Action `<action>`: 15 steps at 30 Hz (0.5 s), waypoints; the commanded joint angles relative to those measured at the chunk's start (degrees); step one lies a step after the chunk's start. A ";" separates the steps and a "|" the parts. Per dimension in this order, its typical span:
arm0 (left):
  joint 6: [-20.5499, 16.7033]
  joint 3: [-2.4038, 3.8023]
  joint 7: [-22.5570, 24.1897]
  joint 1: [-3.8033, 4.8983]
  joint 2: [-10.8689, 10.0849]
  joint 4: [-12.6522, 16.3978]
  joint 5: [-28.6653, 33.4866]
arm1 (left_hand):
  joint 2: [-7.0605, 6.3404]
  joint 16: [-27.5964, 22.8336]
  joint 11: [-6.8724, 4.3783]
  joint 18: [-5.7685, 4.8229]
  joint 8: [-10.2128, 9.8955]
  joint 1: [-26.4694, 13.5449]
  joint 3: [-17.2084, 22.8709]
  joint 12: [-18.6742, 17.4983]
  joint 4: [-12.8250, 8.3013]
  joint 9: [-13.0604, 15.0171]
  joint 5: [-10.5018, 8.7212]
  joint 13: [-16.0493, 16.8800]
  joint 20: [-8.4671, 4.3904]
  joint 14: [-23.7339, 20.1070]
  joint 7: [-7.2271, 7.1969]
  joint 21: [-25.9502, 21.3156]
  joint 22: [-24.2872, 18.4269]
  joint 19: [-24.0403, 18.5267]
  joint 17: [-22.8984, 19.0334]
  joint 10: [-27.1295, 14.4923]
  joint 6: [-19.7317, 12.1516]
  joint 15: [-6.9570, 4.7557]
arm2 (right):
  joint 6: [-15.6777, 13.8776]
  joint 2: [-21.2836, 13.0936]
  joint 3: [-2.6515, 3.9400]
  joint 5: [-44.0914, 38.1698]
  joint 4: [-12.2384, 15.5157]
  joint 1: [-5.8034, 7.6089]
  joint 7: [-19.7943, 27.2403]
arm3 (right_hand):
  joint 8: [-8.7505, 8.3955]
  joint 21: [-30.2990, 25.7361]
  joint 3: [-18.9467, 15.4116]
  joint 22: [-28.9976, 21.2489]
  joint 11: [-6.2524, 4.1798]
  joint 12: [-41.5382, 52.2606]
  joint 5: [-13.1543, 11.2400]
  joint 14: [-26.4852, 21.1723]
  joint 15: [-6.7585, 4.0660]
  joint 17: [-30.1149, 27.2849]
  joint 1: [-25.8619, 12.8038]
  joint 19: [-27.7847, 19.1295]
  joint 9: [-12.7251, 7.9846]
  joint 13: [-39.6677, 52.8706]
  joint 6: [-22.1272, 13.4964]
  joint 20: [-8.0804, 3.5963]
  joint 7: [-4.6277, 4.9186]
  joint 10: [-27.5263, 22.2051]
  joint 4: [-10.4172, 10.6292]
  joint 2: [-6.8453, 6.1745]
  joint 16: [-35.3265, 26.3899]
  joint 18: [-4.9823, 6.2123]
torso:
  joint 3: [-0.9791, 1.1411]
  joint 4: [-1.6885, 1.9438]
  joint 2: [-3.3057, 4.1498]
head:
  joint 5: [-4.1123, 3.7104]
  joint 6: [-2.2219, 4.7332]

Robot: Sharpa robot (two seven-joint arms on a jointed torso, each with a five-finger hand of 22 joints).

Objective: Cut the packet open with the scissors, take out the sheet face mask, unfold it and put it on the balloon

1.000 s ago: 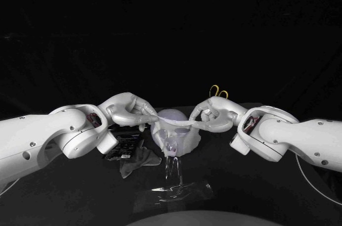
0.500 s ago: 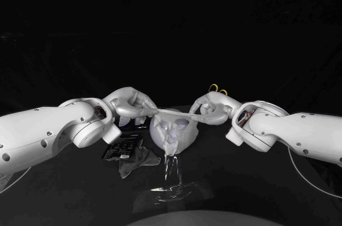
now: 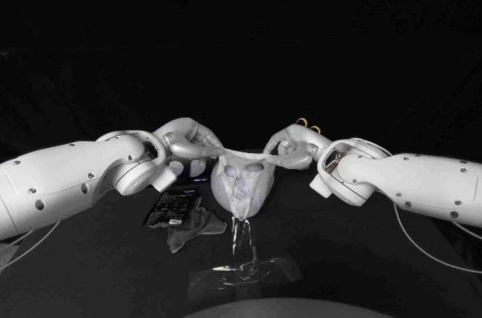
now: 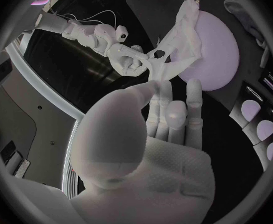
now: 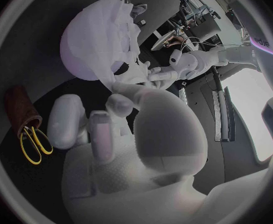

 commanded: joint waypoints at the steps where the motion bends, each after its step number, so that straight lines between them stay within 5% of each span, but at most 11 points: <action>1: 1.74 0.12 -0.16 0.22 0.69 -1.03 -0.85 | -0.16 0.40 -0.29 0.73 0.36 0.40 0.36 0.18 0.03 7.77 0.19 0.06 -0.44 0.51 0.19 0.29 0.09 -0.15 0.14 -0.12 0.15 0.07 | -0.31 0.50 0.04 -0.67 -0.83 0.21 -0.04 | 0.19 -0.21 -0.05 9.33 0.12 -0.22 0.36 5.25 -0.46 12.34 -0.13 -0.46 0.05 -0.03 0.29 0.02 -0.02 -0.30 -0.03 0.51 0.12 0.42 | 0.09 -0.01 0.14 | 0.01 -0.03; 15: 2.37 0.24 -0.96 0.59 2.70 -4.59 -1.46 | -0.20 0.73 -0.29 0.72 0.34 0.42 0.65 0.20 -0.06 8.00 0.20 0.06 -0.49 0.99 0.21 0.59 0.27 -0.13 0.89 -0.21 0.10 0.07 | 1.43 3.02 0.05 -1.34 -5.02 1.44 -0.59 | 0.17 -0.23 -0.08 9.32 0.13 -0.20 0.36 5.22 -0.46 12.25 -0.14 -0.47 0.02 0.04 0.25 0.03 -0.01 -0.28 -0.06 0.60 0.07 0.43 | 0.02 0.06 0.15 | -0.09 -0.12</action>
